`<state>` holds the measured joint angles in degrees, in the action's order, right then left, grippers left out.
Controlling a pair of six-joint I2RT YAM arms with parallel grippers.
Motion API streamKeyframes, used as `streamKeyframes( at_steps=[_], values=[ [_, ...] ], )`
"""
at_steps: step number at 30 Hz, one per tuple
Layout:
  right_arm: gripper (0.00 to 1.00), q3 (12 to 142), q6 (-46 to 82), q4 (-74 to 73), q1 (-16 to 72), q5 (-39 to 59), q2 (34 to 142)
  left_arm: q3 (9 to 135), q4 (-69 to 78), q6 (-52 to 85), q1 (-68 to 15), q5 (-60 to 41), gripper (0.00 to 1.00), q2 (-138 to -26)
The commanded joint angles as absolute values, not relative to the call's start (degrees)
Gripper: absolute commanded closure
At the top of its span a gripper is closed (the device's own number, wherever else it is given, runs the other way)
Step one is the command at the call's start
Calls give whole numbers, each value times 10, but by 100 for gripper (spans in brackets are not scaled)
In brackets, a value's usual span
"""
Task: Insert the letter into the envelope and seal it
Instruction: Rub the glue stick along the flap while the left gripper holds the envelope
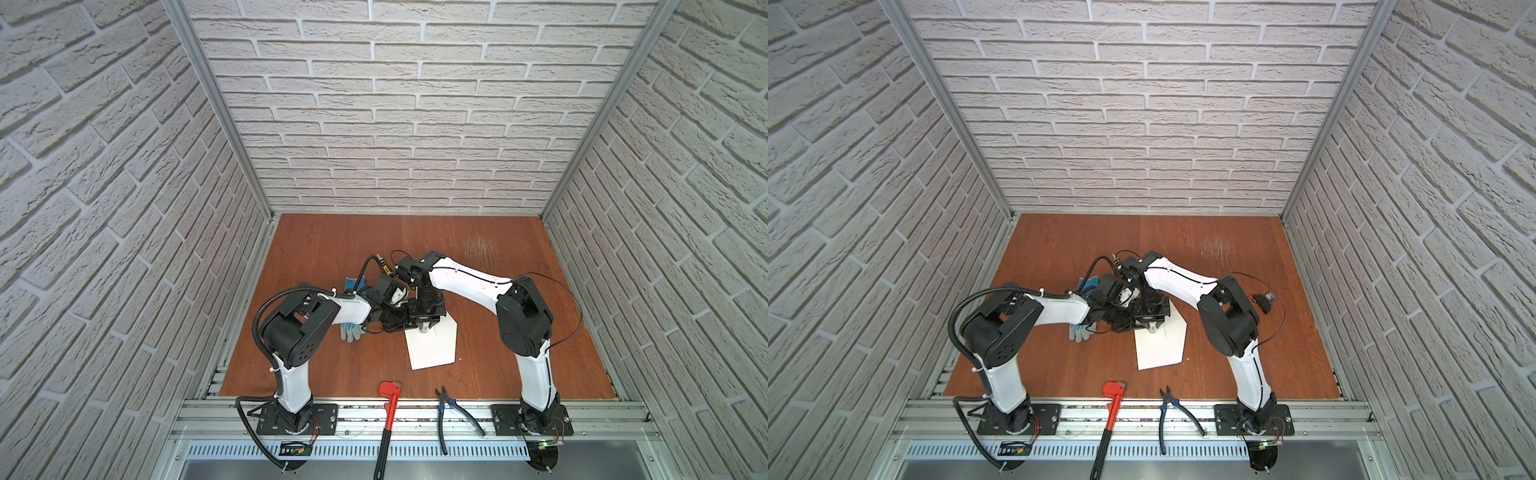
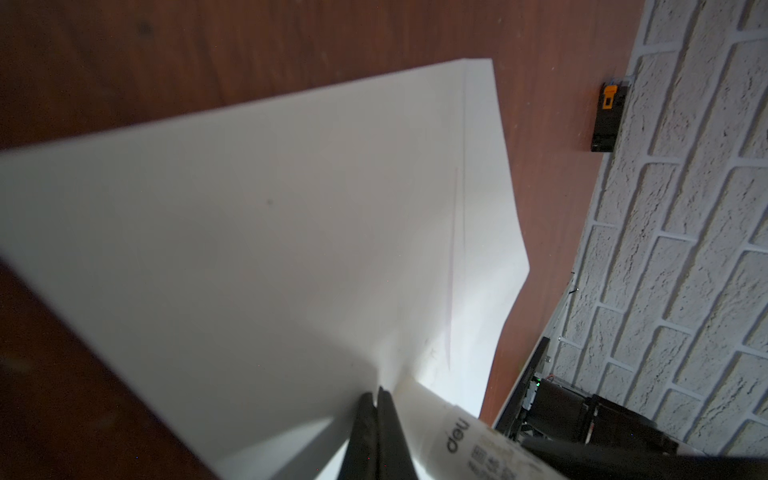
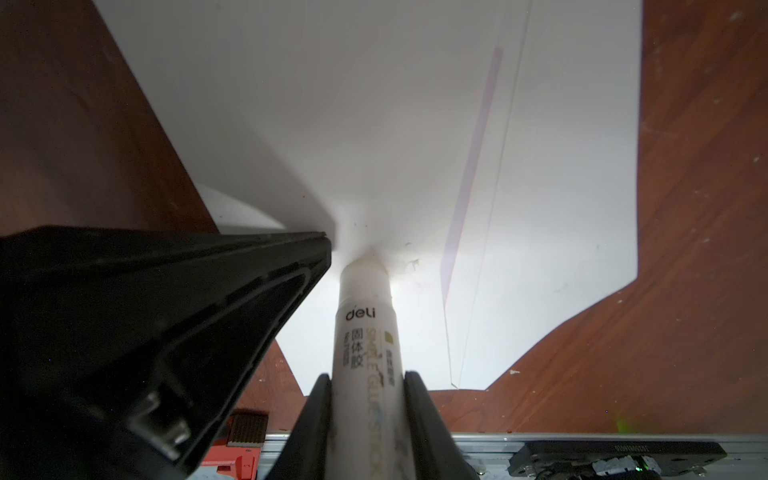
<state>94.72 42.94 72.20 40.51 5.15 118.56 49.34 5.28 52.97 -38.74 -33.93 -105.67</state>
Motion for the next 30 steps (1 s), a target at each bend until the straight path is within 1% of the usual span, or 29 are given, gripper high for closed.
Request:
streamKeyframes(
  at_steps=[1, 14, 25, 30],
  values=[
    [95, 918, 442, 763, 396, -49, 1231, 482, -15, 516, -381, -304, 100, -1083],
    [95, 913, 444, 770, 395, -56, 1227, 482, -16, 516, -381, -306, 100, -1081],
    [95, 960, 435, 815, 400, -24, 1113, 486, -19, 510, -379, -308, 100, -1093],
    [95, 955, 437, 811, 400, -10, 1091, 488, -24, 505, -378, -308, 100, -1094]
  ],
)
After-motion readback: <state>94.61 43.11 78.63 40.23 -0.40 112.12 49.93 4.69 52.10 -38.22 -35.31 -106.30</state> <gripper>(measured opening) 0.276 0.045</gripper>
